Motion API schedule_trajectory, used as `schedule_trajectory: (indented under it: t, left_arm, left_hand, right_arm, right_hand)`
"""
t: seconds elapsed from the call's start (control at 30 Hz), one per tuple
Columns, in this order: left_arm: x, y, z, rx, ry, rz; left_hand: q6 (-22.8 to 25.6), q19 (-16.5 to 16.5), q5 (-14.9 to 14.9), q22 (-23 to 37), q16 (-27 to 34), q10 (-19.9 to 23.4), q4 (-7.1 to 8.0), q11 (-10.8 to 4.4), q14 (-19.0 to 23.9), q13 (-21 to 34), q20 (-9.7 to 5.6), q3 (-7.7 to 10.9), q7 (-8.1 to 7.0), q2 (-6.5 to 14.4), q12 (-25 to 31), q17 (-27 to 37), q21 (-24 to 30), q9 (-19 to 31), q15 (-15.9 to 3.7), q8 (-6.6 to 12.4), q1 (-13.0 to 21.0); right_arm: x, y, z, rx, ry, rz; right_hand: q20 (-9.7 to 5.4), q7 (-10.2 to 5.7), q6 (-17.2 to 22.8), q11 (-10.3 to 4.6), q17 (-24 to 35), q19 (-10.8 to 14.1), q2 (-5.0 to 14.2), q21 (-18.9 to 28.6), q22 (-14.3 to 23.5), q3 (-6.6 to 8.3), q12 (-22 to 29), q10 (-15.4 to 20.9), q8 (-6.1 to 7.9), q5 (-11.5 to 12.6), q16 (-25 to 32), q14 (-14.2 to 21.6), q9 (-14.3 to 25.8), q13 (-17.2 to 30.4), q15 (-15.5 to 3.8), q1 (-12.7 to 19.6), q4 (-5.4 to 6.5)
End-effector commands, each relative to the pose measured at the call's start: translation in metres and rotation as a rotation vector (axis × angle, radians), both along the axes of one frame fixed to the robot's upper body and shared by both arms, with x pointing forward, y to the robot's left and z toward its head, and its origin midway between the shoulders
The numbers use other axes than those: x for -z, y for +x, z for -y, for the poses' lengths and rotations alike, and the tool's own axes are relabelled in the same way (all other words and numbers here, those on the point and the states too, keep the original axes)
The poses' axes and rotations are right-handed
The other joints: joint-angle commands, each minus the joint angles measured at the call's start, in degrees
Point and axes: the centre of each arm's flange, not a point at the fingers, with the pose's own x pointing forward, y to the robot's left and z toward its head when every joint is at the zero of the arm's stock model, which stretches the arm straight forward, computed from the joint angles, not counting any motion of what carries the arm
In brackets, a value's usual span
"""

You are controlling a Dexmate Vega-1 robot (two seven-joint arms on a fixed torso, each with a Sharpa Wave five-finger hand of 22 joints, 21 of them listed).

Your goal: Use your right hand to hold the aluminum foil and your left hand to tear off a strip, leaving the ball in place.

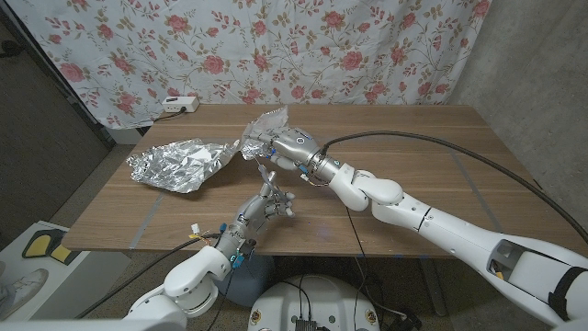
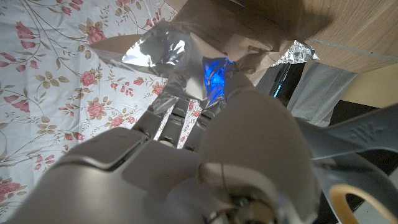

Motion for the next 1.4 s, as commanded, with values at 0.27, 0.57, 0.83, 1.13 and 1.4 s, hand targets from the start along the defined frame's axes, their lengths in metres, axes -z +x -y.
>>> schedule_trajectory:
  t: [0.27,0.57,0.83,1.13,1.4]
  left_arm:
    - [0.002,-0.002,-0.002,-0.018,-0.025,0.018]
    - [0.003,-0.004,-0.002,-0.026,-0.035,0.027]
    - [-0.004,-0.006,-0.011,-0.055,-0.036,0.061]
    - [-0.014,-0.008,-0.023,-0.075,-0.040,0.105]
    - [-0.016,-0.009,-0.028,-0.071,-0.041,0.125]
  left_hand:
    - [-0.5,-1.6,-2.8,0.6,0.8,3.3,-2.23,-3.79,-1.4,1.9,0.61,5.91,0.83,5.1,5.8,1.2,1.7,1.4,0.25,-0.58,6.3]
    - [-0.1,-3.0,-5.1,-0.2,0.4,3.3,-6.85,-4.40,-1.2,2.4,0.19,20.54,0.43,6.3,5.2,1.1,4.6,1.8,-0.41,-1.57,17.5]
    - [-0.6,-3.6,-6.0,-0.1,0.4,3.1,-6.42,-4.76,-1.2,3.0,-0.25,23.61,0.25,6.0,5.3,1.6,5.8,2.6,-0.77,-1.79,18.0]
    - [-1.7,-4.4,-7.5,-0.2,0.3,2.5,-5.63,-4.89,-1.5,4.0,-0.23,26.68,0.07,5.8,5.3,2.3,7.1,4.0,-0.85,-1.87,17.7]
    - [-1.9,-4.9,-8.3,-0.4,0.2,2.3,-5.16,-4.81,-1.7,4.1,-0.32,28.36,0.00,5.5,5.1,2.7,7.8,4.8,-1.04,-1.73,17.3]
  right_arm:
    - [0.000,-0.002,0.000,0.015,-0.003,0.007]
    - [0.000,0.000,0.002,0.030,-0.004,0.013]
    - [-0.001,0.007,0.005,0.071,0.009,0.003]
    - [-0.003,0.016,0.010,0.112,0.023,-0.011]
    - [-0.003,0.020,0.007,0.140,0.014,-0.018]
  right_hand:
    - [0.13,0.04,0.4,-0.15,0.4,-0.2,0.45,-0.1,0.2,-0.25,0.4,0.6,0.49,-0.1,-0.4,0.6,0.2,0.0,-11.05,0.5,0.15]
    - [0.14,0.06,0.4,-0.15,0.5,-0.3,0.46,-0.1,0.2,-0.32,0.5,0.7,0.47,-0.1,-0.5,0.6,0.2,-0.1,-11.04,0.5,0.17]
    - [0.16,0.17,0.3,-0.13,0.5,-0.4,0.48,-0.1,0.2,-0.37,0.6,0.7,0.41,-0.1,-0.6,0.6,0.2,-0.2,-11.05,0.5,0.20]
    - [0.22,0.22,0.3,-0.14,0.6,-0.4,0.50,-0.1,0.2,-0.41,0.6,0.7,0.38,-0.1,-0.7,0.6,0.2,-0.3,-11.05,0.5,0.20]
    - [0.26,0.26,0.2,-0.11,0.7,-0.5,0.51,-0.2,0.2,-0.47,0.7,0.6,0.34,-0.1,-0.8,0.6,0.2,-0.4,-11.05,0.5,0.22]
